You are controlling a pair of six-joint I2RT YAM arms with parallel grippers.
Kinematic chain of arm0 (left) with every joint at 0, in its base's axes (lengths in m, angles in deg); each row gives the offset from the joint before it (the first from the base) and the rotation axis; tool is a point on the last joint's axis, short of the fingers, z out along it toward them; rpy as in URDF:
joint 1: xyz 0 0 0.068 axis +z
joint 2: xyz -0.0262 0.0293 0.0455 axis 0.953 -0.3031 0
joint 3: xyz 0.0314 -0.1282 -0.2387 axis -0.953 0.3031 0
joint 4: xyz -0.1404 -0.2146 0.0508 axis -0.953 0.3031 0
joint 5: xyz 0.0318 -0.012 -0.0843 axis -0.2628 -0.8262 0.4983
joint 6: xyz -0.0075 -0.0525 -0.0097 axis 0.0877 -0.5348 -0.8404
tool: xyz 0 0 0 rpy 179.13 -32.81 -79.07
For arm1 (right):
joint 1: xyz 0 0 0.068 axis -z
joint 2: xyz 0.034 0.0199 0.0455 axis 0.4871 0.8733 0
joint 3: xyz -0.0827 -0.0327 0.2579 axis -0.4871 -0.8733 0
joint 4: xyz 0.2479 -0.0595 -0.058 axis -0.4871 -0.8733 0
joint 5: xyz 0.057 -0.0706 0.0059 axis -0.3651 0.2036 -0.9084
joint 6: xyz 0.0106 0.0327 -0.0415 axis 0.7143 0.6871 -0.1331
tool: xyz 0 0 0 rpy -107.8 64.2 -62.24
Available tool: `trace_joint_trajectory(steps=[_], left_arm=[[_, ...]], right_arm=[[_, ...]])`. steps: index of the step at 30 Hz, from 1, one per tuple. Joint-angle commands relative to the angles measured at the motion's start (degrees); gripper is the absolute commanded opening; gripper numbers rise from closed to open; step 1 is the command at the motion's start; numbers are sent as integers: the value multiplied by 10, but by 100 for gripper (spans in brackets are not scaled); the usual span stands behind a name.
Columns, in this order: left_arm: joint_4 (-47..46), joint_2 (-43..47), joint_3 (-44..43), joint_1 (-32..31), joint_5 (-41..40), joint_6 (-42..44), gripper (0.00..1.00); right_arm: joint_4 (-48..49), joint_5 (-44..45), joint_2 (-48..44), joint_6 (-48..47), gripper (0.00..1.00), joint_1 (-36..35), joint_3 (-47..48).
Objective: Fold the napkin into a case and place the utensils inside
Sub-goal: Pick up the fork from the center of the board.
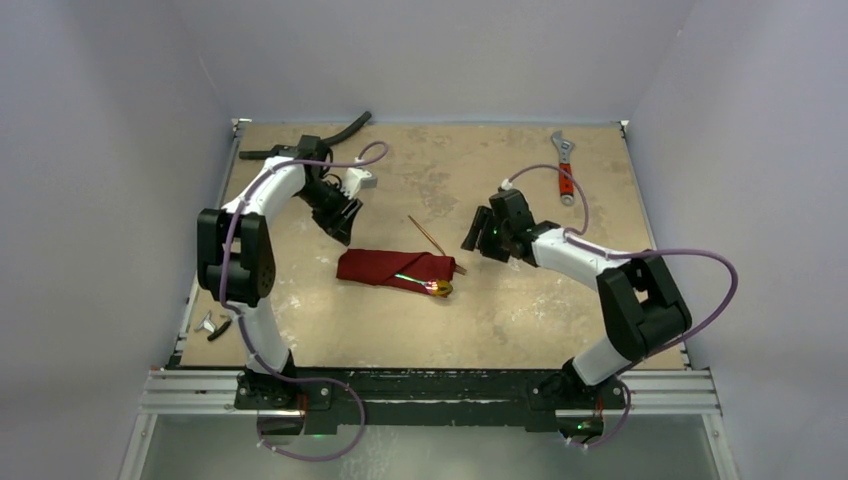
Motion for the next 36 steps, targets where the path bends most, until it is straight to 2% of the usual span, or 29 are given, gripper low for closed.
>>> trace_joint_trajectory(steps=[1,5,9,15,21,28,33,36], left_arm=[[29,-16,-34,4,7,1,42],[24,-21,-41,3,10,-11,41],[20,-21,-44,3,9,-15,40],[16,-17,-41,4,8,-16,39],[15,-14,-41,5,13,-20,39],[11,-11,-42,7,11,-23,38],[10,-11,-49,7,11,-29,38],[12,-8,-51,7,10,-30,38]], right_arm=[[-3,-1,30,-88,59,-1,102],[2,-4,90,-131,56,-13,178],[-35,-2,169,-172,56,-40,276],[-79,32,244,-199,54,-87,353],[-128,102,290,-188,44,-106,383],[-136,143,267,-201,45,-115,332],[-144,172,244,-195,23,-112,283],[-135,189,232,-191,0,-105,267]])
